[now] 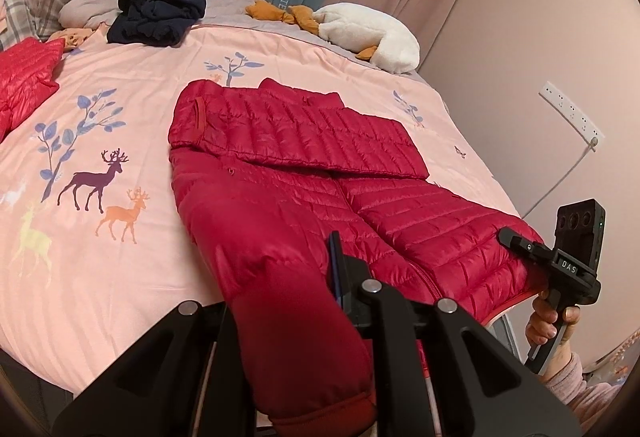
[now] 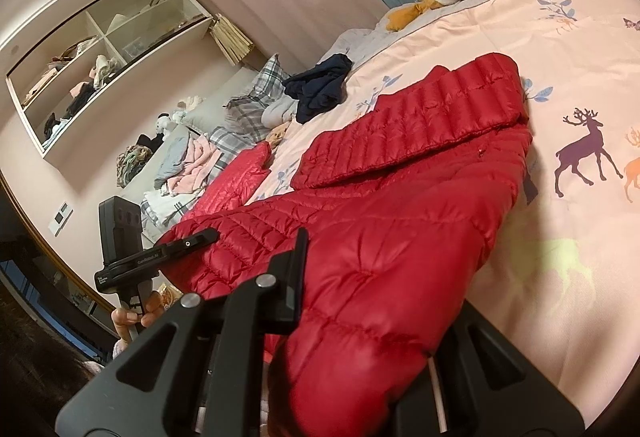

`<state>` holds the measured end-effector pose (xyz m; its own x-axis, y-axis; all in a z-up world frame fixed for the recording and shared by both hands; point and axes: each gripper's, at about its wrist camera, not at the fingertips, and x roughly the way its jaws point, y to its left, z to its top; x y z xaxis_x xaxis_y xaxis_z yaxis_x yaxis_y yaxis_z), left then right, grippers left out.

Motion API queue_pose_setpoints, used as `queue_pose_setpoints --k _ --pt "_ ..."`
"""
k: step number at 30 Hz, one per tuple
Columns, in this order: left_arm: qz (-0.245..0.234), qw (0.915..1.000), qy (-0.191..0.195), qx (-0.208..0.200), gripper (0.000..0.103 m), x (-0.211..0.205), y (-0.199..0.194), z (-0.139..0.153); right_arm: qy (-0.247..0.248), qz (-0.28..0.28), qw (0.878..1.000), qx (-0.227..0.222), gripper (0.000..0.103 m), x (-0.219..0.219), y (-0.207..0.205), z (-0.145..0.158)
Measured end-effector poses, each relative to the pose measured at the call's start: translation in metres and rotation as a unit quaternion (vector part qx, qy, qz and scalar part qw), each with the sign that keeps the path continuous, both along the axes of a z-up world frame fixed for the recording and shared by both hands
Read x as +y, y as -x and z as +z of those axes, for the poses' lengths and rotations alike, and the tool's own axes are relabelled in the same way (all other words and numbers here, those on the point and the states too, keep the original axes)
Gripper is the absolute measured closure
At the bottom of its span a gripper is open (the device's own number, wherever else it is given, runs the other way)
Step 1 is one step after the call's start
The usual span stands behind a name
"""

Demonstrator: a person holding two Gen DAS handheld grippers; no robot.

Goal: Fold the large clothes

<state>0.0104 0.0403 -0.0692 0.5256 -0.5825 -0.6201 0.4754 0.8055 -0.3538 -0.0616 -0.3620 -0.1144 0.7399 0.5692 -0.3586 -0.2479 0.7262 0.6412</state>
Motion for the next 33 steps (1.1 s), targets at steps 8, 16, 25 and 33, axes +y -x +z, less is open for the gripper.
queue_pose_setpoints --k 8,16,25,33 --pt "-0.005 0.9999 -0.001 -0.012 0.091 0.002 0.007 0.009 0.001 0.007 1.000 -0.014 0.090 -0.002 0.005 0.006" --pt "-0.010 0.9995 0.001 -0.030 0.091 0.004 0.017 0.022 0.007 0.015 0.999 -0.034 0.090 -0.003 0.013 0.017" --pt "-0.016 0.9985 0.005 -0.053 0.091 0.007 0.030 0.039 0.012 0.026 0.998 -0.062 0.090 -0.004 0.021 0.034" --pt "-0.024 0.9966 0.009 -0.079 0.090 0.009 0.042 0.058 0.013 0.038 0.995 -0.089 0.090 -0.007 0.034 0.050"
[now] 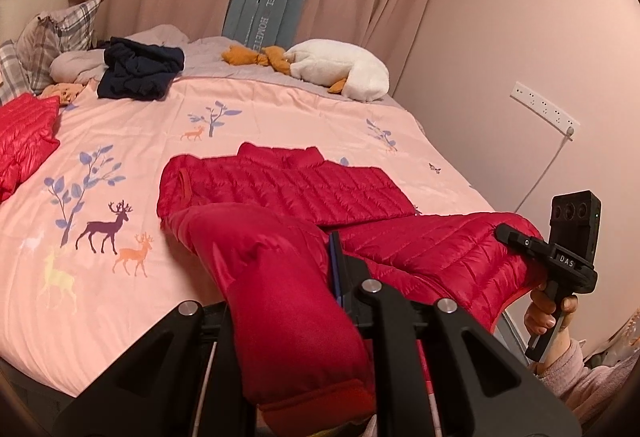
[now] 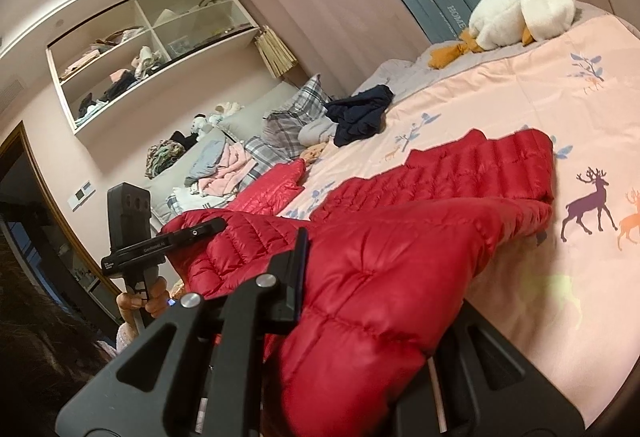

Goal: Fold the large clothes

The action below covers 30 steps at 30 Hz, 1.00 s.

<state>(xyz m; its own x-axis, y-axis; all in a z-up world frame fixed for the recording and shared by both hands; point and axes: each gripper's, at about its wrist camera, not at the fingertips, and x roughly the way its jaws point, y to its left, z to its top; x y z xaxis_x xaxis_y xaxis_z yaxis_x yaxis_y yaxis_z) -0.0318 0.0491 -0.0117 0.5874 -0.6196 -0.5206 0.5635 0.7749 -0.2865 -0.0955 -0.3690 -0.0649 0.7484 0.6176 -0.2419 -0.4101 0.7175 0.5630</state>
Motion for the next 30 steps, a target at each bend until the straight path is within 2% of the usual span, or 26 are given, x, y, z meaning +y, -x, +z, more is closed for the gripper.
queue_pose_setpoints --k 7,12,21,30 --pt "-0.001 0.9998 0.012 -0.019 0.090 0.005 0.006 0.014 -0.005 0.011 1.000 -0.028 0.090 -0.003 0.006 0.013" --pt "0.014 0.9996 0.018 -0.014 0.090 0.006 -0.009 0.014 -0.016 0.005 0.999 -0.031 0.089 -0.009 -0.006 0.014" --pt "0.061 0.9975 0.025 0.025 0.090 0.006 -0.065 0.001 -0.021 -0.037 0.999 -0.013 0.089 -0.025 -0.058 0.010" --pt "0.098 0.9942 0.001 0.044 0.090 -0.012 -0.122 -0.017 0.001 -0.075 0.997 0.010 0.089 -0.033 -0.119 0.002"
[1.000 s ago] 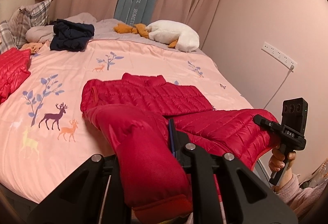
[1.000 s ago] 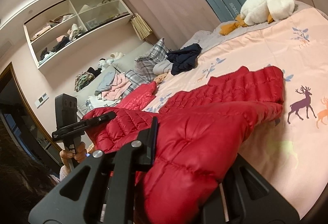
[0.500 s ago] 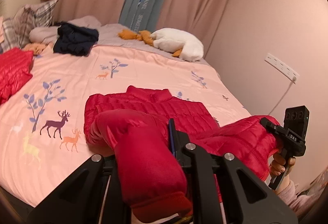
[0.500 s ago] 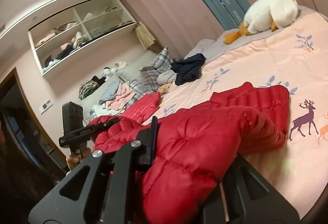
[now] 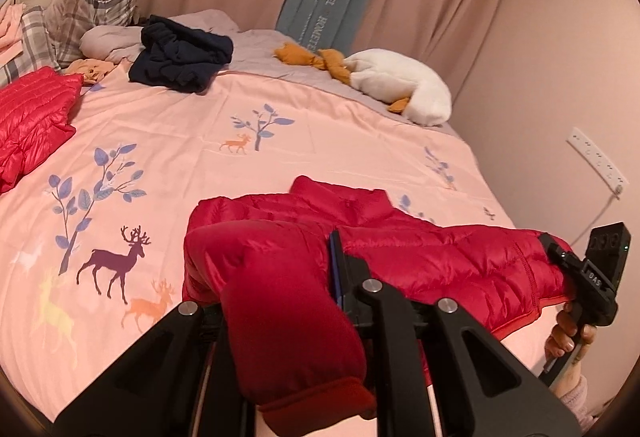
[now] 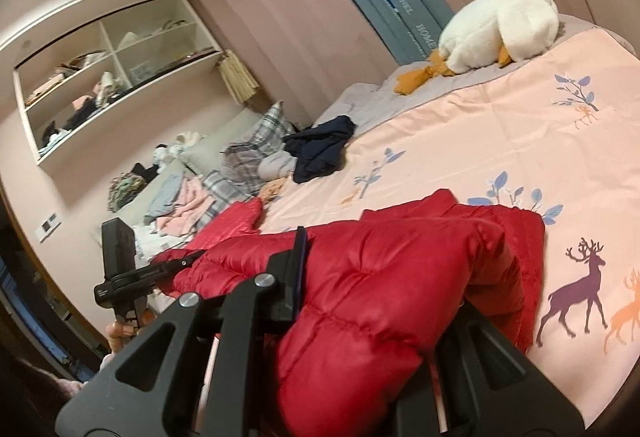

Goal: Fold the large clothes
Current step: 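Lift the held hem with both grippers and carry it over toward the collar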

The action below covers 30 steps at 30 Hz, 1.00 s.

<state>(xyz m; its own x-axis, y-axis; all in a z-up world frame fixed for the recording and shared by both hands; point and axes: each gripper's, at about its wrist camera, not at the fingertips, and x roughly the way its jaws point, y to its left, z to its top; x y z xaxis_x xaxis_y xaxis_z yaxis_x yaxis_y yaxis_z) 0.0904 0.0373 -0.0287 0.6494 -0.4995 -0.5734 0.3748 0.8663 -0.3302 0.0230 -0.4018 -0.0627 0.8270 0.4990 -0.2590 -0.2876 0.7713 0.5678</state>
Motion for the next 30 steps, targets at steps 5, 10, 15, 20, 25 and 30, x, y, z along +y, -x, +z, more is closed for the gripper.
queue_pose_setpoints --k 5,10,15,20,25,30 --pt "0.011 0.9997 -0.021 0.008 0.090 -0.013 -0.024 -0.014 0.012 -0.018 0.999 0.024 0.089 -0.002 -0.027 -0.011" --pt "0.020 0.9988 -0.038 0.022 0.090 -0.025 -0.049 -0.031 0.021 -0.033 0.998 0.050 0.089 -0.004 -0.055 -0.023" --pt "0.025 0.9974 -0.055 0.040 0.090 -0.036 -0.071 -0.047 0.022 -0.045 0.996 0.077 0.089 -0.007 -0.081 -0.040" --pt "0.031 0.9953 -0.072 0.057 0.090 -0.046 -0.096 -0.065 0.017 -0.056 0.993 0.102 0.089 -0.012 -0.106 -0.058" --pt "0.039 0.9933 -0.082 0.071 0.089 -0.056 -0.117 -0.080 0.011 -0.066 0.990 0.126 0.088 -0.018 -0.130 -0.076" --pt "0.042 0.9919 -0.088 0.081 0.087 -0.064 -0.134 -0.091 0.005 -0.074 0.987 0.144 0.088 -0.024 -0.148 -0.091"
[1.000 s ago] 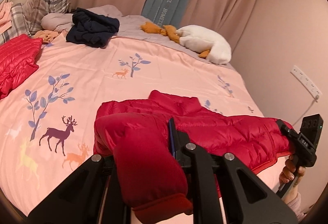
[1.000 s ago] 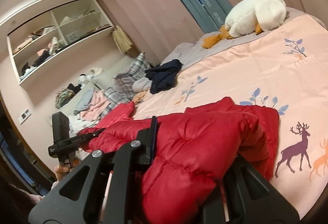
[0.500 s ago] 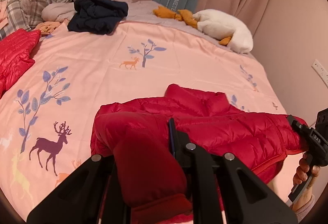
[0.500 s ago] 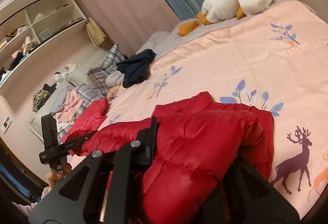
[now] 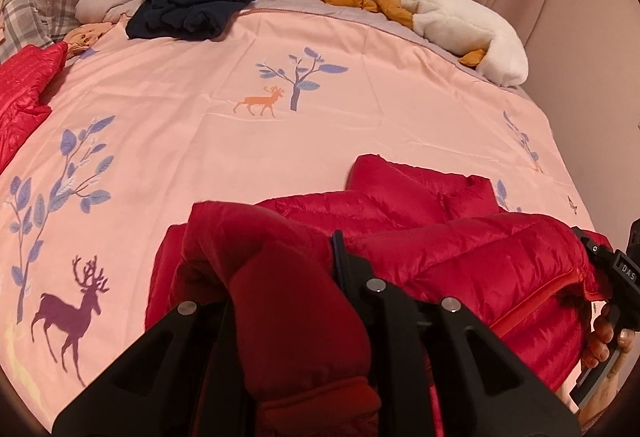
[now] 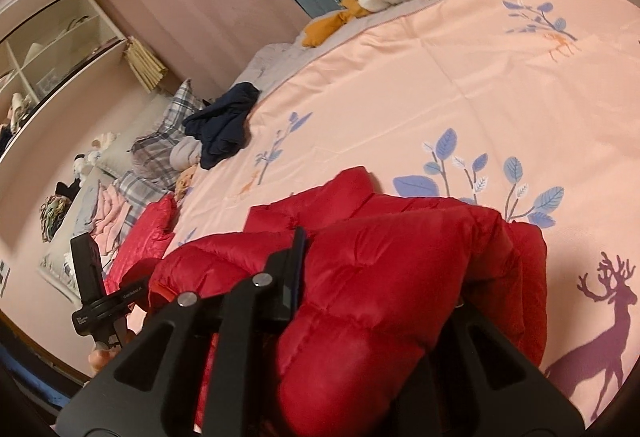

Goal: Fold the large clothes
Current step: 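Lift the held hem with both grippers and carry it over toward the collar, then lay the hem down on the collar with both grippers and open them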

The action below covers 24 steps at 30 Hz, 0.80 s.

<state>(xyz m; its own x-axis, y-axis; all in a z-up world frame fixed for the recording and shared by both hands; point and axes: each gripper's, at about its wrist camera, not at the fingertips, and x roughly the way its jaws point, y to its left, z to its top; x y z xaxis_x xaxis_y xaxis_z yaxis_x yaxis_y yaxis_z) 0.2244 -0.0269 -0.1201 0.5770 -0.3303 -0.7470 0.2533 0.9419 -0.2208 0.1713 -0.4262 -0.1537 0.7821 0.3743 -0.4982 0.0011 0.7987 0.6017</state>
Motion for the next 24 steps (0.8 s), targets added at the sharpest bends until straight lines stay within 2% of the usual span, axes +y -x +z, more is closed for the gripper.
queue_pose_setpoints --k 9,13,15,18,20,21,22,23,24 --pt "0.013 0.9985 0.022 0.049 0.087 -0.003 -0.033 -0.021 -0.005 -0.004 0.999 0.032 0.088 -0.004 -0.027 -0.014" --pt "0.018 0.9975 0.023 0.065 0.087 -0.003 -0.042 -0.027 -0.007 -0.002 0.998 0.055 0.085 -0.004 -0.043 -0.019" --pt "0.018 0.9973 0.021 0.069 0.086 -0.004 -0.045 -0.028 -0.019 -0.002 0.998 0.066 0.083 -0.006 -0.047 -0.023" --pt "0.015 0.9957 0.043 0.080 0.085 -0.001 -0.051 -0.029 -0.056 -0.007 0.996 0.071 0.077 -0.014 -0.051 -0.027" --pt "0.015 0.9920 0.083 0.094 0.081 0.007 -0.055 -0.029 -0.090 -0.006 0.994 0.065 0.063 -0.018 -0.052 -0.027" --pt "0.016 0.9885 0.111 0.102 0.077 0.012 -0.057 -0.030 -0.109 -0.003 0.992 0.057 0.042 -0.020 -0.052 -0.026" --pt "0.017 0.9850 0.133 0.108 0.072 0.015 -0.058 -0.030 -0.125 -0.003 0.991 0.046 0.028 -0.020 -0.051 -0.023" --pt "0.017 0.9798 0.163 0.116 0.068 0.021 -0.059 -0.030 -0.126 -0.007 0.991 0.037 0.026 -0.020 -0.050 -0.018" --pt "0.015 0.9747 0.188 0.120 0.058 0.024 -0.060 -0.029 -0.121 -0.009 0.992 0.034 0.023 -0.019 -0.051 -0.014"
